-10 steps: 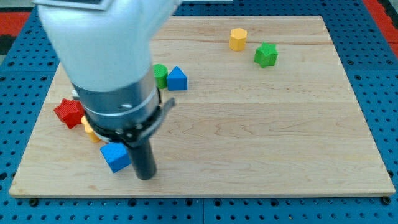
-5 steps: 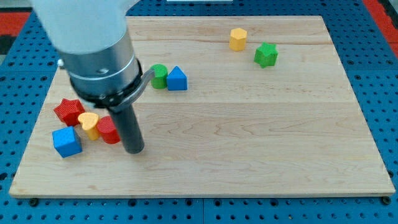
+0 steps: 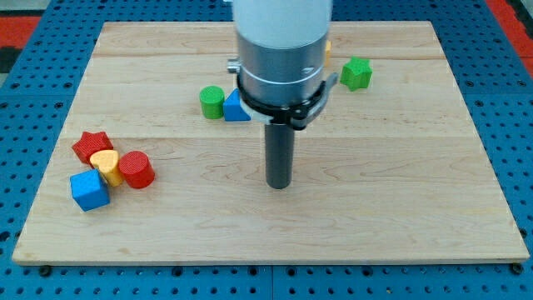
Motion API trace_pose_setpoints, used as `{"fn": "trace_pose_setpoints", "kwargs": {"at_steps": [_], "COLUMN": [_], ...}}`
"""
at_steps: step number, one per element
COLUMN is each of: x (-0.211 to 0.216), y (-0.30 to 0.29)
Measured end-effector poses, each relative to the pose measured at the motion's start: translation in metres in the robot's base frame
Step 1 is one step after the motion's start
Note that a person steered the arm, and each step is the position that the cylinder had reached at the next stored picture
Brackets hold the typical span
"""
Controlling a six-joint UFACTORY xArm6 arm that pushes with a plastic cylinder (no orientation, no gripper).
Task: Push the blue cube and red circle close to yellow heart
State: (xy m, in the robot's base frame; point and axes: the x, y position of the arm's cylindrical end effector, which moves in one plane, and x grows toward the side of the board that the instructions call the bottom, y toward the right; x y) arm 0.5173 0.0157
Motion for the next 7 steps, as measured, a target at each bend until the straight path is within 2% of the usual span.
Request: {"fn": "trace_pose_setpoints", "kwargs": {"at_steps": [4, 5, 6, 7], "x": [-0.014, -0.015, -0.031, -0.070], "y": [0.000, 0.015, 0.066, 0.104]}}
